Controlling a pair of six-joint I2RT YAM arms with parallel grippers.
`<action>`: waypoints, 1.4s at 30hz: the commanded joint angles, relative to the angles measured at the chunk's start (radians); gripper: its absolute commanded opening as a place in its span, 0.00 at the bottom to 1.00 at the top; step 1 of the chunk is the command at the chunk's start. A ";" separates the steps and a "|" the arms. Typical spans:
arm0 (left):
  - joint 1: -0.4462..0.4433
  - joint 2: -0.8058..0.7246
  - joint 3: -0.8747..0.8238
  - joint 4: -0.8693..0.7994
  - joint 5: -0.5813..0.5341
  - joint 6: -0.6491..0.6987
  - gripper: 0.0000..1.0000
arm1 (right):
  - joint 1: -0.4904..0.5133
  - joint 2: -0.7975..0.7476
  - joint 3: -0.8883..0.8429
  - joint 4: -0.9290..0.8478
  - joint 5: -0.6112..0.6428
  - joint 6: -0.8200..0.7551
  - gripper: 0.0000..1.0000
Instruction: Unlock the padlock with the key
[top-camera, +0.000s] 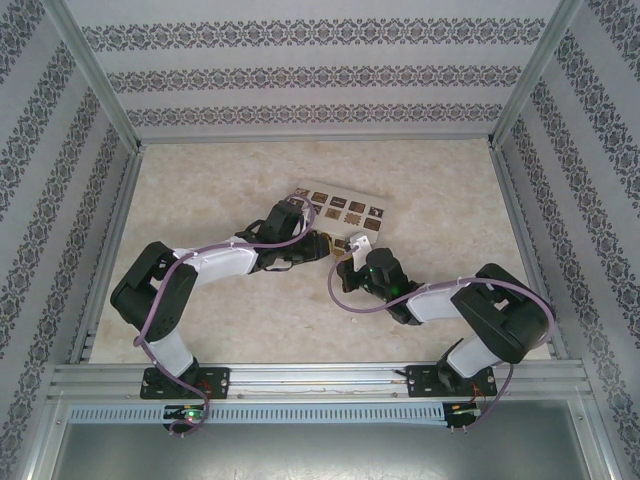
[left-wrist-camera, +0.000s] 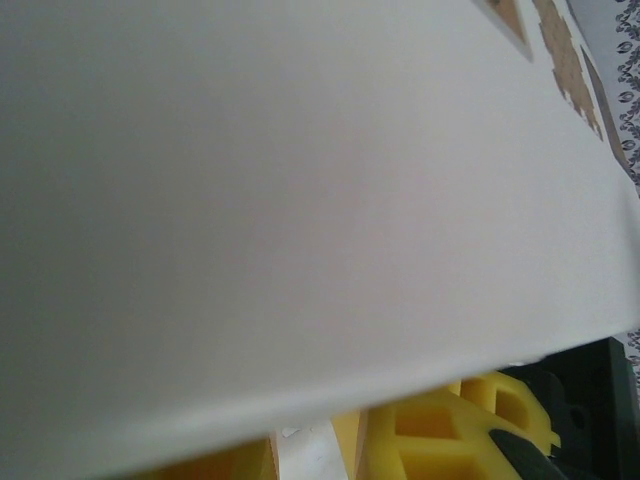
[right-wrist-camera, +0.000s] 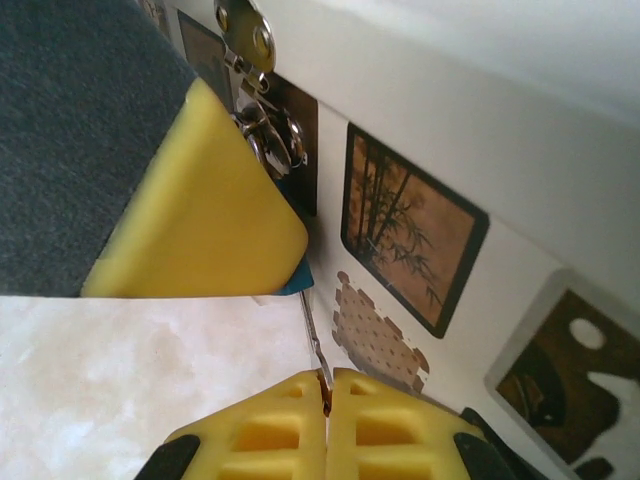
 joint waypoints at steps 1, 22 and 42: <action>-0.011 -0.049 0.024 0.044 0.014 -0.004 0.17 | -0.003 0.013 0.022 0.062 -0.010 -0.003 0.00; -0.012 -0.046 0.032 0.041 0.016 -0.007 0.18 | -0.017 0.041 -0.006 0.200 -0.019 0.042 0.00; -0.011 -0.047 0.028 0.044 0.016 -0.011 0.17 | -0.021 0.055 -0.040 0.259 -0.055 0.063 0.00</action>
